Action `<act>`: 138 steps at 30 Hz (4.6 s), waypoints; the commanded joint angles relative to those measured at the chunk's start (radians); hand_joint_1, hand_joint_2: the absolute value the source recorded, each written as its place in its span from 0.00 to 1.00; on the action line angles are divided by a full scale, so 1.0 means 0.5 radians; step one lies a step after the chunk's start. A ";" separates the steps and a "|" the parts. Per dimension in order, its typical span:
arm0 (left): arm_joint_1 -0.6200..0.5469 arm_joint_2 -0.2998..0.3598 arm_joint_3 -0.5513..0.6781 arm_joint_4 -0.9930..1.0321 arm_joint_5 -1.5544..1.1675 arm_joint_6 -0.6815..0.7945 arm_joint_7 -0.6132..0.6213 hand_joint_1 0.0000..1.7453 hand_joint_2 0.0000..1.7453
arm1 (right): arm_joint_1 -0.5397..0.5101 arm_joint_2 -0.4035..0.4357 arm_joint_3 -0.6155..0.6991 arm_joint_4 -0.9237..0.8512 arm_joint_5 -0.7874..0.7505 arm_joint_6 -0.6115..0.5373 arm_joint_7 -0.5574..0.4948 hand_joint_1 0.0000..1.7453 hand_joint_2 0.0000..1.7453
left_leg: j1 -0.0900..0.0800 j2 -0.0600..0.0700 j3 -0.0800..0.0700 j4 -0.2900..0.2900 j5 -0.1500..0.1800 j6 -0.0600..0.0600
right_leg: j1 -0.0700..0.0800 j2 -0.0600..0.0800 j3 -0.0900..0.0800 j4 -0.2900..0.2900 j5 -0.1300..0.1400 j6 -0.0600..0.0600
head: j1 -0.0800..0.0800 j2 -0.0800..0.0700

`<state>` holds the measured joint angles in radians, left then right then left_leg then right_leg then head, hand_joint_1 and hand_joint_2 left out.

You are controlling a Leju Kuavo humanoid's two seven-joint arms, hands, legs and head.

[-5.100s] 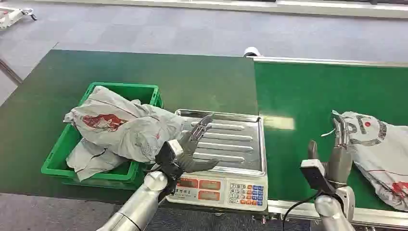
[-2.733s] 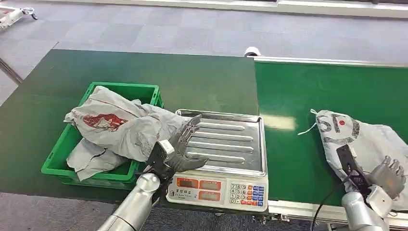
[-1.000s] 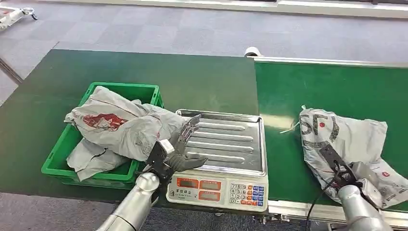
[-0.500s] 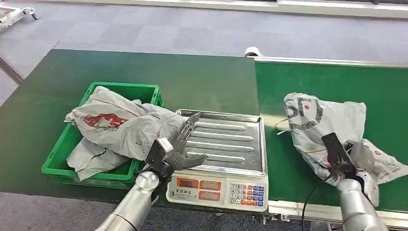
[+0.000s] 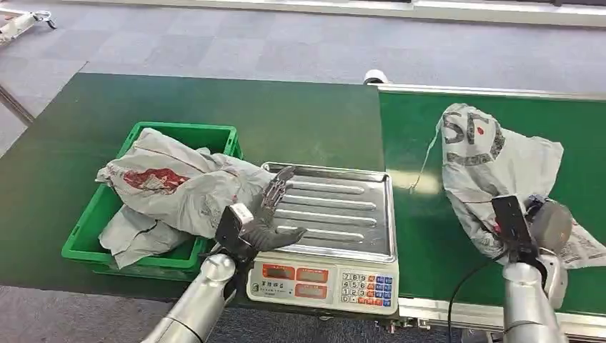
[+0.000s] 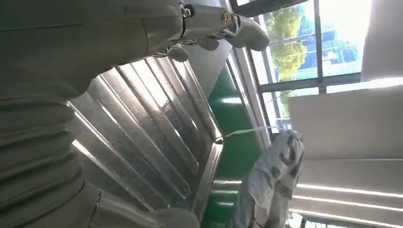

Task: Moved the parcel from conveyor to table for the left to box.

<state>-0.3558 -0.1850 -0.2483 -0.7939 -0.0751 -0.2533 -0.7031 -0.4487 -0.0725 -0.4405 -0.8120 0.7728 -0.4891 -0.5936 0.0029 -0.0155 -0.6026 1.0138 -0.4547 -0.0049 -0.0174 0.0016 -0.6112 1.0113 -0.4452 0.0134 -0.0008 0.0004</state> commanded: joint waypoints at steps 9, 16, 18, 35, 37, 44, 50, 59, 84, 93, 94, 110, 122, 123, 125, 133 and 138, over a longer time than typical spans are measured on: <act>0.292 0.045 -0.081 -1.322 0.001 1.170 0.010 0.00 1.00 | 0.280 0.134 1.078 -1.241 -0.121 0.186 -0.044 1.00 1.00 | 0.002 0.017 -0.002 0.001 -0.004 -0.001 | 0.002 0.014 -0.007 0.002 0.000 -0.003 | 0.001 0.000; 0.350 0.106 -0.234 -1.617 0.034 1.893 0.010 0.00 1.00 | -0.126 0.056 1.651 -0.808 -0.061 0.478 0.021 1.00 1.00 | 0.000 0.019 0.000 0.000 -0.002 -0.001 | 0.001 0.015 -0.006 0.002 0.001 -0.003 | 0.001 0.000; 0.363 0.098 -0.220 -1.618 0.060 1.902 0.010 0.00 1.00 | -0.229 0.090 1.796 -0.638 -0.030 0.561 0.028 1.00 1.00 | 0.001 0.027 0.003 -0.001 -0.003 -0.001 | 0.002 0.023 -0.003 -0.001 0.003 -0.003 | 0.001 0.000; 0.324 0.031 -0.161 -1.385 0.110 1.734 0.010 0.00 1.00 | -0.533 0.022 2.341 0.245 -0.054 1.127 0.277 1.00 1.00 | 0.001 0.003 0.005 -0.002 0.002 -0.001 | 0.001 0.001 0.004 -0.001 -0.001 -0.002 | 0.001 0.000; 0.328 0.025 -0.142 -1.381 0.098 1.730 0.010 0.00 1.00 | -0.504 0.007 2.291 0.218 -0.104 1.024 0.292 0.59 1.00 | 0.002 0.003 0.008 -0.003 0.001 -0.001 | 0.002 0.000 0.008 -0.003 -0.001 -0.003 | 0.000 0.000; 0.315 0.016 -0.127 -1.346 0.091 1.688 0.010 0.00 1.00 | -0.313 -0.032 2.052 -0.190 -0.458 0.912 0.036 0.00 1.00 | 0.001 0.002 0.005 -0.002 0.002 -0.001 | 0.001 0.000 0.003 -0.001 -0.001 -0.002 | 0.001 0.000; 0.302 0.002 -0.123 -1.321 0.106 1.672 0.010 0.00 1.00 | -0.101 -0.019 1.796 -0.571 -0.805 0.838 -0.168 0.00 1.00 | 0.001 0.001 0.005 -0.001 0.001 -0.001 | 0.002 -0.001 0.002 -0.002 -0.001 -0.002 | 0.000 0.000; 0.293 -0.007 -0.114 -1.312 0.106 1.679 0.010 0.00 1.00 | 0.088 -0.004 1.631 -0.836 -0.973 0.729 -0.209 0.00 0.00 | 0.002 0.004 0.006 -0.002 0.001 -0.001 | 0.002 0.001 0.004 -0.003 -0.001 -0.003 | 0.000 0.000; 0.190 -0.059 -0.063 -0.648 0.104 0.997 0.010 0.00 1.00 | 0.679 0.113 0.723 -0.957 -1.284 0.083 -0.209 0.00 1.00 | 0.001 0.005 0.010 -0.004 -0.005 -0.002 | 0.002 0.003 0.007 -0.006 -0.002 -0.001 | 0.001 0.000; -0.246 -0.092 -0.297 0.116 -0.344 0.991 0.010 0.00 1.00 | 0.449 0.117 0.833 -0.447 -1.223 0.285 -0.209 0.00 1.00 | 0.002 0.007 0.012 -0.005 -0.002 -0.004 | 0.002 0.003 0.010 -0.008 -0.001 -0.002 | 0.001 0.000; -0.273 -0.095 -0.317 0.151 -0.390 0.997 0.010 0.00 1.00 | 0.450 0.115 0.839 -0.444 -1.234 0.307 -0.209 0.00 1.00 | 0.003 0.006 0.009 -0.002 -0.002 -0.004 | 0.003 0.003 0.007 -0.005 -0.001 -0.001 | 0.000 0.000; -0.688 -0.274 -0.860 0.826 -1.303 0.726 0.452 0.00 1.00 | 0.355 0.062 0.920 -0.314 -1.260 0.339 -0.209 0.00 1.00 | 0.001 0.005 0.006 0.000 -0.002 -0.002 | 0.001 0.003 0.005 -0.003 -0.002 -0.001 | 0.000 0.000; -0.624 -0.234 -0.700 0.955 -1.323 0.596 1.083 0.00 1.00 | 0.430 0.088 0.797 -0.357 -1.246 0.364 -0.209 0.00 1.00 | 0.001 0.010 0.011 -0.003 -0.003 -0.002 | 0.001 0.008 0.007 -0.004 -0.001 -0.001 | 0.001 0.000; -0.624 -0.234 -0.700 0.955 -1.323 0.596 1.083 0.00 1.00 | 0.430 0.088 0.797 -0.357 -1.246 0.364 -0.209 0.00 1.00 | 0.001 0.009 0.009 -0.002 -0.003 -0.002 | 0.001 0.007 0.006 -0.004 -0.001 -0.001 | -0.001 0.000; -0.621 -0.229 -0.658 0.943 -1.286 0.608 1.081 0.00 1.00 | 0.439 0.087 0.794 -0.363 -1.246 0.366 -0.209 0.00 1.00 | 0.002 0.011 0.011 -0.002 -0.003 -0.002 | 0.002 0.008 0.008 -0.004 -0.001 -0.001 | 0.000 0.000; -0.586 -0.208 -0.539 0.859 -1.263 0.773 1.046 1.00 1.00 | 0.469 0.099 0.764 -0.397 -1.196 0.374 -0.209 0.00 1.00 | 0.000 0.011 0.012 -0.004 -0.002 -0.002 | 0.001 0.008 0.008 -0.005 0.000 -0.002 | 0.001 0.000; -0.554 -0.207 -0.464 0.783 -1.256 0.836 0.929 1.00 1.00 | 0.463 0.105 0.764 -0.394 -1.181 0.379 -0.209 0.00 1.00 | 0.000 0.013 0.012 -0.004 -0.003 -0.002 | 0.001 0.010 0.008 -0.005 0.000 -0.001 | 0.001 0.000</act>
<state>-0.6463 -0.3143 -0.5730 -0.4040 -0.7050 0.1458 -0.1992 -0.1962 -0.0340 -0.0267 -1.0506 0.1778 -0.3029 -0.7008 0.0030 -0.0126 -0.5998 1.0140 -0.4556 -0.0057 -0.0174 0.0041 -0.6094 1.0111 -0.4455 0.0139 -0.0004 0.0004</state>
